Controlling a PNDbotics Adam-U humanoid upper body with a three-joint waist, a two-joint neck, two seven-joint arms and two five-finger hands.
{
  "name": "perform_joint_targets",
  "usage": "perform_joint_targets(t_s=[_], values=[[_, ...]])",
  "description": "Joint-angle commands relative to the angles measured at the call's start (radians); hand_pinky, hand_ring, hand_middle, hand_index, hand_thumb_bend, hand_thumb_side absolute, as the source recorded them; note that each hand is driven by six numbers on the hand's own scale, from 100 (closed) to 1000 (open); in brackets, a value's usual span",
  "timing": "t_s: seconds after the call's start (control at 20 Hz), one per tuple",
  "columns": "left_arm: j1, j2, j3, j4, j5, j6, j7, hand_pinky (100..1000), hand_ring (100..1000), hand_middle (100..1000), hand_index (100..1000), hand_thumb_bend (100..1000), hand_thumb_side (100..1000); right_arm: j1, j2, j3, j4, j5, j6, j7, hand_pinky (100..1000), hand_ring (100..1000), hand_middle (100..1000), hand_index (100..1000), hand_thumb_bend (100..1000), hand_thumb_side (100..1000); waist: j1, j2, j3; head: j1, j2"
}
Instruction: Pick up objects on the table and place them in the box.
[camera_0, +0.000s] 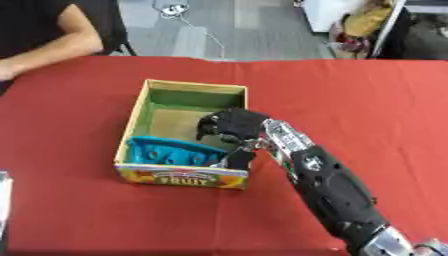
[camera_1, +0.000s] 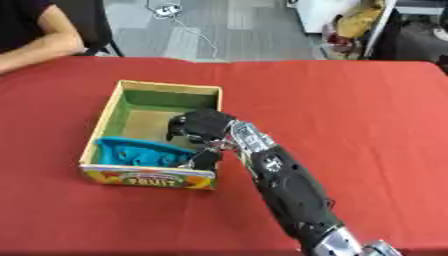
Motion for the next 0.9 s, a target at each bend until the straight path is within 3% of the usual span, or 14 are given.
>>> perform_joint_targets(t_s=[0.05,0.45,0.5,0.55,0.9], values=[[-0.012,0.010,0.000,-0.013,0.003,-0.003,-0.002,502,675,778,765,100,960,-0.009,-0.006,-0.003,-0.004,-0.004,0.000,0.003,628,732,789,798,410,678,0.005,-0.007,-0.002,-0.010,-0.001],[-0.013,0.009,-0.001,-0.013,0.004,-0.004,-0.003,502,675,779,764,100,961,-0.008,-0.006,-0.009,-0.009,-0.009,0.001,0.003,678,757,805,823,486,683,0.005,-0.007,0.000,-0.012,-0.001],[-0.013,0.009,-0.001,-0.013,0.004,-0.004,-0.003,502,675,779,764,100,960,-0.008,-0.007,-0.015,-0.017,-0.018,0.004,0.002,677,756,806,823,401,737,0.005,-0.006,0.000,-0.011,-0.001],[-0.013,0.008,-0.001,-0.013,0.005,-0.004,-0.003,502,675,779,764,100,961,-0.010,-0.008,-0.019,-0.030,-0.029,0.005,0.001,667,749,802,823,514,701,0.005,-0.007,0.000,-0.011,-0.001],[-0.013,0.007,-0.001,-0.012,0.005,-0.006,-0.004,503,676,778,764,100,961,-0.060,-0.041,-0.065,-0.202,-0.196,0.072,-0.007,635,724,786,815,543,794,0.005,-0.010,0.004,-0.012,-0.001]])
